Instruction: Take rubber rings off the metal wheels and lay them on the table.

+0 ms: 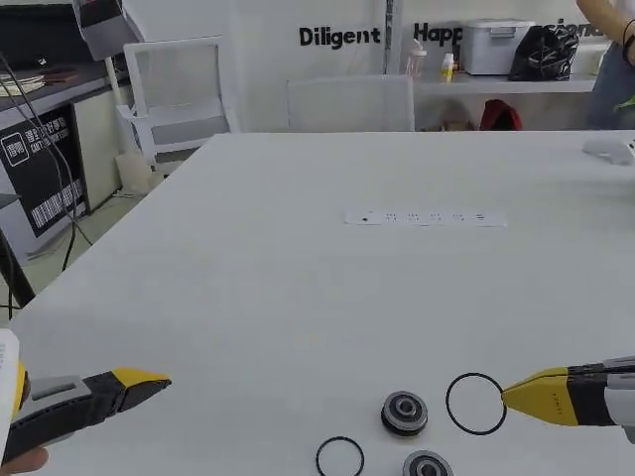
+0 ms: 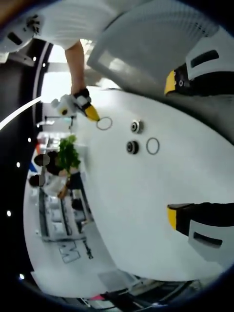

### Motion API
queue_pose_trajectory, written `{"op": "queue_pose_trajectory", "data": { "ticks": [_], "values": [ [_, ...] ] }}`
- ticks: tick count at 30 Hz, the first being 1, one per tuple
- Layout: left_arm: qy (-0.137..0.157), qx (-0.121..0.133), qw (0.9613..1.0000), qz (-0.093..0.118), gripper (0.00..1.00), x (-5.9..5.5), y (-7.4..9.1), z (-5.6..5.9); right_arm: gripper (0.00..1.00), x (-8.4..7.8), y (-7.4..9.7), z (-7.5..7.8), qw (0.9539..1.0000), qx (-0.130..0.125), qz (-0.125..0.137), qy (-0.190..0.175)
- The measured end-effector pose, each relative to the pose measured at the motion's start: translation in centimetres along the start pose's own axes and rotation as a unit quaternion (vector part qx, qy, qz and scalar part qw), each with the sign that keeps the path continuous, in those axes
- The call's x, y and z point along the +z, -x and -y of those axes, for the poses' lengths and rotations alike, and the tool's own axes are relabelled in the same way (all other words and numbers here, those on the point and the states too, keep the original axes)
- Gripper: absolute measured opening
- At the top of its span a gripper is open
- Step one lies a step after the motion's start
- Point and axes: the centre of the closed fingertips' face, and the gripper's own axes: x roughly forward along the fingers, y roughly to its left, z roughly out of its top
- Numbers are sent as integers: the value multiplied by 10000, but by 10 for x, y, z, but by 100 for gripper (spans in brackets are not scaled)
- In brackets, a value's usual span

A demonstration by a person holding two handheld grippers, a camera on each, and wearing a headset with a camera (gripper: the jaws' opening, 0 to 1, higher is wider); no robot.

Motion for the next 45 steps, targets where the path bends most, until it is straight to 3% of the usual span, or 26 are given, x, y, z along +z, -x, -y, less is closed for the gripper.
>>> {"op": "queue_pose_trajectory", "data": {
  "ticks": [7,17,30,43,45],
  "values": [
    [58,97,9999,48,92,-2,3,-2,0,-2,-13,-6,9996,106,-207,172],
    [101,132,9999,-11,91,-8,5,1,0,3,-31,-9,9991,277,-273,192],
    [76,244,9997,19,91,-6,9,-1,0,0,-65,-15,9971,543,-504,191],
    [41,343,9994,96,91,-2,15,-6,0,-19,-93,-7,9940,518,-952,173],
    [14,358,9993,114,91,-2,15,-7,0,-23,-96,-1,9936,440,-1041,32]
  ]
}}
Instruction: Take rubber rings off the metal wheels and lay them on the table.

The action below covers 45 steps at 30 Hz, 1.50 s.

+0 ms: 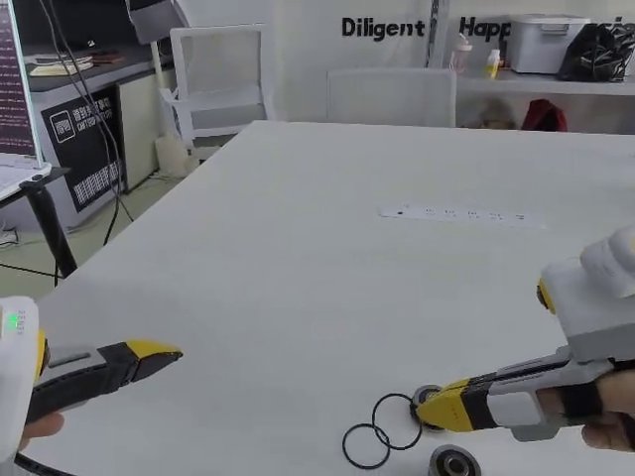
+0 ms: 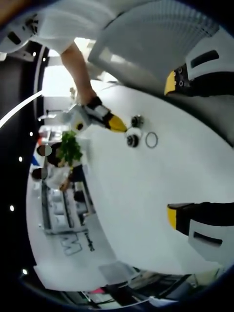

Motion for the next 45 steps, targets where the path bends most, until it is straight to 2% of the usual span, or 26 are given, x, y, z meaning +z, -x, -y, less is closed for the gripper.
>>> {"op": "queue_pose_trajectory", "data": {
  "ticks": [10,21,26,30,35,45],
  "values": [
    [132,77,9998,119,90,-2,4,-4,0,-11,-13,14,9991,-297,-300,-71],
    [69,48,10000,44,90,-4,1,-2,0,-16,-15,24,9975,-545,-449,-75],
    [60,74,10000,-6,90,-5,0,-2,0,-17,-14,30,9974,-536,-464,-136],
    [28,69,10000,-47,90,-4,1,-2,0,-18,-13,35,9968,-621,-482,-137],
    [17,108,9999,-73,90,-3,2,-4,3,-19,-11,35,9969,-578,-493,-192],
    [2,133,9998,-116,90,-4,4,-3,2,-21,-2,34,9971,-585,-467,-113]
  ]
}}
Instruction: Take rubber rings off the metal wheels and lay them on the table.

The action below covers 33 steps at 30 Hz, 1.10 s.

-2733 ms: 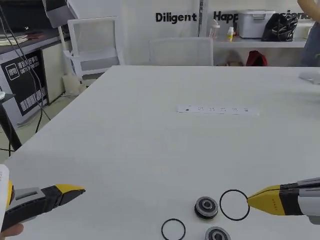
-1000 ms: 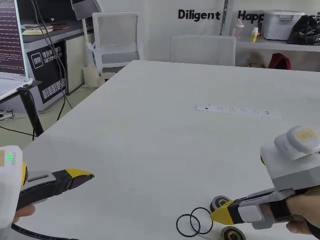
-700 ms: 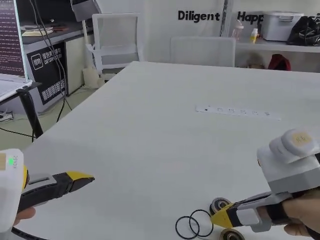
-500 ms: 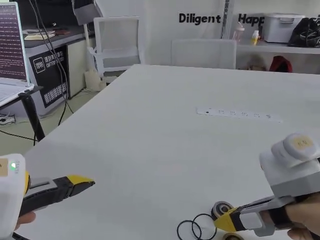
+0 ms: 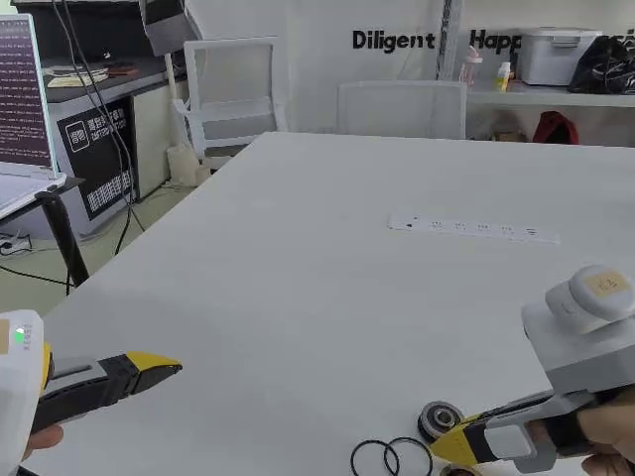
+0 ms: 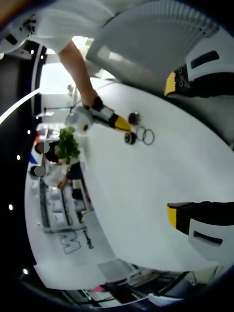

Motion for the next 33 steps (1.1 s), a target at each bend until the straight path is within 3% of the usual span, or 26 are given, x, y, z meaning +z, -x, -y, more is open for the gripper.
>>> {"op": "queue_pose_trajectory", "data": {
  "ticks": [18,33],
  "values": [
    [-24,36,10000,-42,90,1,2,-3,6,15,39,-18,9980,-15,586,222],
    [-107,-12,9999,-76,90,6,-3,-5,13,24,69,-3,9922,-322,1116,463]
  ]
}}
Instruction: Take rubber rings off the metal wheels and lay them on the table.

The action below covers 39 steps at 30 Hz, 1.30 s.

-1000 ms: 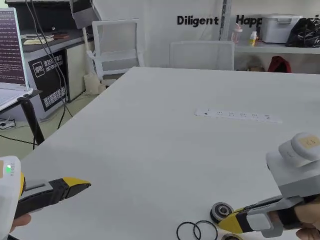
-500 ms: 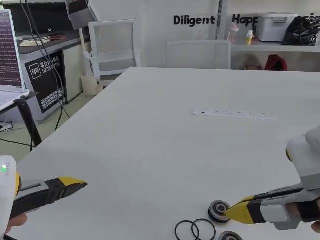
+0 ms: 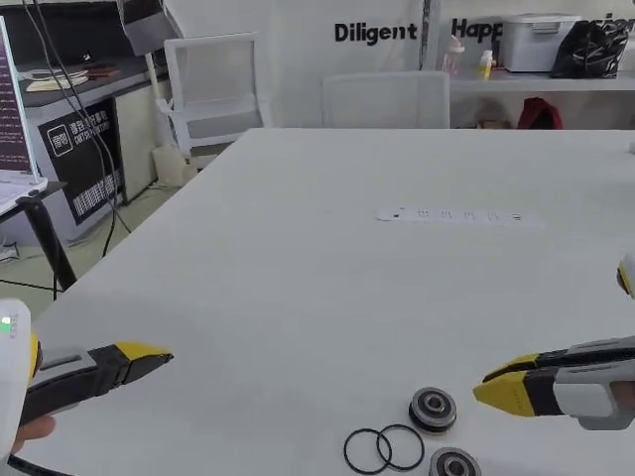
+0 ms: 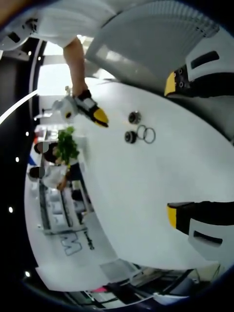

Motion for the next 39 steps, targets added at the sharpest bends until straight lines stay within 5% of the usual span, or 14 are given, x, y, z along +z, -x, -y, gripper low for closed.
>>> {"op": "queue_pose_trajectory", "data": {
  "ticks": [8,17,26,39],
  "values": [
    [-66,-25,10000,32,90,11,-1,-3,21,6,6,9,9995,15,296,-92],
    [-563,-185,9982,-8,90,42,-5,5,35,3,-4,16,9987,19,492,-146],
    [-915,-430,9949,10,91,64,-18,6,39,-12,-17,7,9994,222,222,108],
    [-1326,-776,9878,260,85,101,-52,14,37,-28,-24,27,9992,-39,-93,379]
  ]
}}
